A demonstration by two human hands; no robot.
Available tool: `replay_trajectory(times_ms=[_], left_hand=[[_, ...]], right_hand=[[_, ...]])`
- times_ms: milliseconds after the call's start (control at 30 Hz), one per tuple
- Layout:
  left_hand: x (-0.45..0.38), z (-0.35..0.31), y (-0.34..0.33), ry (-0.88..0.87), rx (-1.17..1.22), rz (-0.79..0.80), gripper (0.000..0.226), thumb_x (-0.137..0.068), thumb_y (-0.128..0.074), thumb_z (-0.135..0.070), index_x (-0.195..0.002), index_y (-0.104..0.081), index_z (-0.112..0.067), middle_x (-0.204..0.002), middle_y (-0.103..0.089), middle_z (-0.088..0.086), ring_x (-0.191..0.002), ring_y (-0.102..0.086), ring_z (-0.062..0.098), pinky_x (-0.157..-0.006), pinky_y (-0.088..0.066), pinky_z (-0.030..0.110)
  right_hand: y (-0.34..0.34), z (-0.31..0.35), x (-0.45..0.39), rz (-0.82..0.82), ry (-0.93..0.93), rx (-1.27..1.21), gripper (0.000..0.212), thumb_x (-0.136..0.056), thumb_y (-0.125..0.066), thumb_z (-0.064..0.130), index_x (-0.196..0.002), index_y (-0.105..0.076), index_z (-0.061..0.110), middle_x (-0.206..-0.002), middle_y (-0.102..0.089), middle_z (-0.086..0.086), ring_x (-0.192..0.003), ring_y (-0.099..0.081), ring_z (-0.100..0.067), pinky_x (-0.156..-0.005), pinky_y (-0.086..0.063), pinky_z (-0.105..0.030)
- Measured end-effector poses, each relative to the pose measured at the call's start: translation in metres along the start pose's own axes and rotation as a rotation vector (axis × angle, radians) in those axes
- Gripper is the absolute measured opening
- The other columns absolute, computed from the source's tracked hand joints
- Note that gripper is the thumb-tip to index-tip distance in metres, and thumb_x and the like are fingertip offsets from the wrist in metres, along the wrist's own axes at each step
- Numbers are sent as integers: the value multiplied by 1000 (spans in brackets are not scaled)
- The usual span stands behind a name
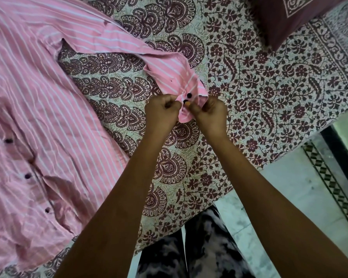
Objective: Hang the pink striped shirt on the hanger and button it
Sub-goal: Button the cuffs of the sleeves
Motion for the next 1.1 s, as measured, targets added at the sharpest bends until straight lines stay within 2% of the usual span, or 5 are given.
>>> replay_trajectory(times_ms=[167,400,500,767,1100], left_hand=[[7,-8,0,-58,-71,7,17,-80,-57,-12,-84,-71,-5,-68,-65,8,-54,-51,15,-60,-43,27],[2,-5,3,-50,-8,41,14,-85,-55,-9,-85,-69,-10,-85,-69,7,-77,-63,20,-75,-51,31],[0,-11,3,-151,-107,30,13,-79,-63,0,-87,-68,-9,-82,-67,1,-68,-58,5,-67,-48,10],[18,-36,3,-495,-486,-146,9,-81,-62,-16,-84,-63,-8,-80,-65,8,-65,-52,15,-59,-36,23],[5,-8,-1,-125,-75,0,14,-85,-56,-2,-75,-58,-12,-71,-58,-2,-61,-50,7,-55,-41,12]], right_hand=[[-5,-3,-1,-32,-4,50,12,-77,-72,18,-79,-70,6,-76,-72,-10,-69,-69,-29,-66,-57,-47],[-11,-8,-2,-18,-88,40,28,-83,-64,23,-64,-64,2,-64,-66,-18,-55,-62,-32,-55,-50,-38],[-14,-12,2,-21,-152,-60,34,-77,-61,25,-63,-59,-7,-65,-62,-29,-55,-52,-25,-57,-42,-36],[-18,3,1,53,-178,-250,29,-86,-62,12,-79,-59,-16,-76,-64,-28,-67,-61,-29,-70,-54,-44],[-24,0,4,175,-159,-170,25,-92,-54,15,-76,-61,-4,-67,-60,-10,-62,-55,-19,-58,-48,-25]])
Point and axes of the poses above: each hand's wrist, its own x-axis away from the middle knuckle, its own y-axis out of the back of the hand, z = x × y, the point moved 9 cm from there along -x, towards the middle knuckle
